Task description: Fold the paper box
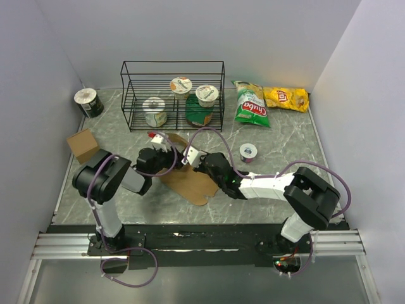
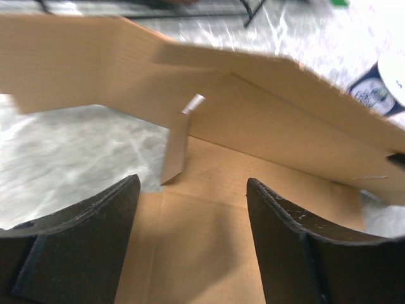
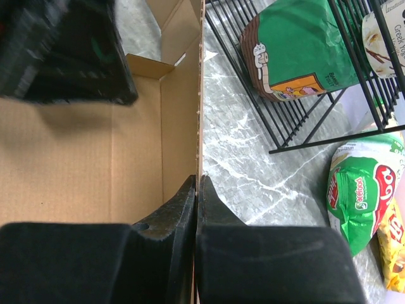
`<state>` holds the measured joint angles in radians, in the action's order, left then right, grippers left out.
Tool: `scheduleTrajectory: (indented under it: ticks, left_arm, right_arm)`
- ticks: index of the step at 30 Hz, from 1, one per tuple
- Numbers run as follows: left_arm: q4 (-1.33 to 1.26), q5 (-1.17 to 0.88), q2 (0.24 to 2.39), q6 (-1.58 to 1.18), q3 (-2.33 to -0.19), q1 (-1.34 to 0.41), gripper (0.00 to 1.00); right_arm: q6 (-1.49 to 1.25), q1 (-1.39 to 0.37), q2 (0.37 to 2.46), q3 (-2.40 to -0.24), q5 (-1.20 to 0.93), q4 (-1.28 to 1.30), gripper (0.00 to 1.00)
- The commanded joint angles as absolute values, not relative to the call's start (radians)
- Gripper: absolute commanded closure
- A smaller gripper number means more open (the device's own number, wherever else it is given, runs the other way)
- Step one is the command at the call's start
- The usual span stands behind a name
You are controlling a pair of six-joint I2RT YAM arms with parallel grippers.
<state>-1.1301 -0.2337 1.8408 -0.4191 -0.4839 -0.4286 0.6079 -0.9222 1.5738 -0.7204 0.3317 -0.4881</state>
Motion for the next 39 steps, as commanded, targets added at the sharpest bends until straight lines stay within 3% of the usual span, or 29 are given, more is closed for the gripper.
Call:
scheduleTrajectory:
  ticks: [1,8,12,18,28,39]
  left_arm:
    - [-1.141,-0.264,1.717,-0.459,-0.437,-0.381,0.24]
    - [-1.062,-0.296,1.548,-0.442,-0.402,-0.345,0.28]
    - [-0.990,-0.304,1.485,-0.489,-0.463,-0.308,0.37]
    - [-1.075,-0.362,1.531,-0.571,-0.546,-0.305,0.37]
    - [-0.879,-0.479,1.713,-0.587,-0.744,-0.305,0.36]
    - [-0.874,-0.502,1.689,-0.741,-0.674,-0.316,0.37]
  right_arm:
    - [0.591,-0.911,1.591,-0.736,0.305,-0.491,1.00]
    - [0.591,-0.905,1.589,-0.732,0.302,-0.488,1.00]
    - [0.591,-0.905,1.588,-0.732,0.299,-0.485,1.00]
    - [0.591,-0.907,1.586,-0.733,0.302,-0.483,1.00]
    - [0.586,-0.907,1.597,-0.736,0.304,-0.483,1.00]
    - [0.591,-0.905,1.614,-0.747,0.304,-0.483,1.00]
